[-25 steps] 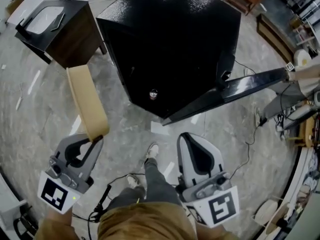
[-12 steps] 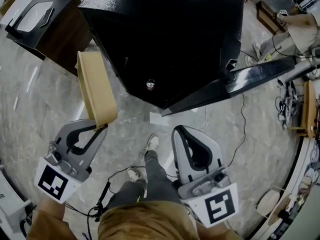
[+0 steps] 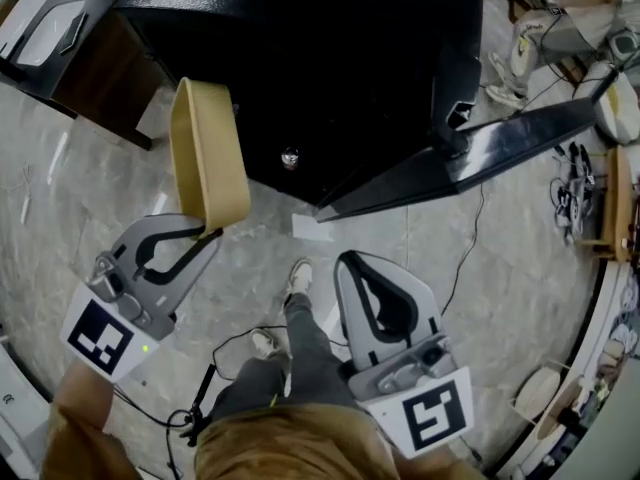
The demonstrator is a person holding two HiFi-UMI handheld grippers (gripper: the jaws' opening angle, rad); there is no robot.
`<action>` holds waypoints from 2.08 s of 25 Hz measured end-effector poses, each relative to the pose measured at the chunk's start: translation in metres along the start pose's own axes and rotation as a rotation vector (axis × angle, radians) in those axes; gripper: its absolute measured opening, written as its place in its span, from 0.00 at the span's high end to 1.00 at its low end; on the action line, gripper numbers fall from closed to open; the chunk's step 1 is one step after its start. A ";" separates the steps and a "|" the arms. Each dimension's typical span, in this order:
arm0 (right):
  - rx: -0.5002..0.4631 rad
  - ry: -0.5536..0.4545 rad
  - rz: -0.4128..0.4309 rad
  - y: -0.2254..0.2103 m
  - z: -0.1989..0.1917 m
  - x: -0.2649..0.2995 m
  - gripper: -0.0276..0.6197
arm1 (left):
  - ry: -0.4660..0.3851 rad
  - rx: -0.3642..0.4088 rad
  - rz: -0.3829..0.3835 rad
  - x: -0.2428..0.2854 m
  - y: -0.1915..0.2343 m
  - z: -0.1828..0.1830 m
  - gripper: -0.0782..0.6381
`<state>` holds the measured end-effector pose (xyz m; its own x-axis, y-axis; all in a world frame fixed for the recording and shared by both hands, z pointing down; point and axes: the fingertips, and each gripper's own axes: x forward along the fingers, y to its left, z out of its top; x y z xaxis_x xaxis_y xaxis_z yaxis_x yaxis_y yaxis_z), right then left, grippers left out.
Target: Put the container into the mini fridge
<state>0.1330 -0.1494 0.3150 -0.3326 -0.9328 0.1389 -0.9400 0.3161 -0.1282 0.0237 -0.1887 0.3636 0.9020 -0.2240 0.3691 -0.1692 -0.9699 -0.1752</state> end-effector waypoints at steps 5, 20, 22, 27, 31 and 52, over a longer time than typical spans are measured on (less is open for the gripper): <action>0.009 0.010 0.002 -0.011 -0.010 0.007 0.95 | 0.039 0.076 -0.075 0.031 0.012 -0.012 0.87; -0.014 0.035 0.000 -0.040 -0.031 0.019 0.95 | 0.143 0.165 -0.175 0.101 0.039 -0.052 0.87; -0.022 0.041 0.003 -0.041 -0.036 0.023 0.95 | 0.158 0.159 -0.184 0.110 0.041 -0.060 0.87; -0.021 0.048 0.004 -0.044 -0.059 0.039 0.95 | 0.195 0.162 -0.209 0.134 0.052 -0.092 0.87; -0.017 0.055 0.011 -0.046 -0.071 0.051 0.95 | 0.236 0.202 -0.237 0.151 0.064 -0.114 0.87; -0.006 0.089 0.038 -0.046 -0.095 0.073 0.95 | 0.452 0.363 -0.319 0.191 0.096 -0.181 0.87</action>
<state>0.1448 -0.2161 0.4243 -0.3729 -0.9013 0.2205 -0.9271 0.3520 -0.1289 0.1074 -0.3414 0.5826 0.6167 -0.0255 0.7868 0.2948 -0.9193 -0.2609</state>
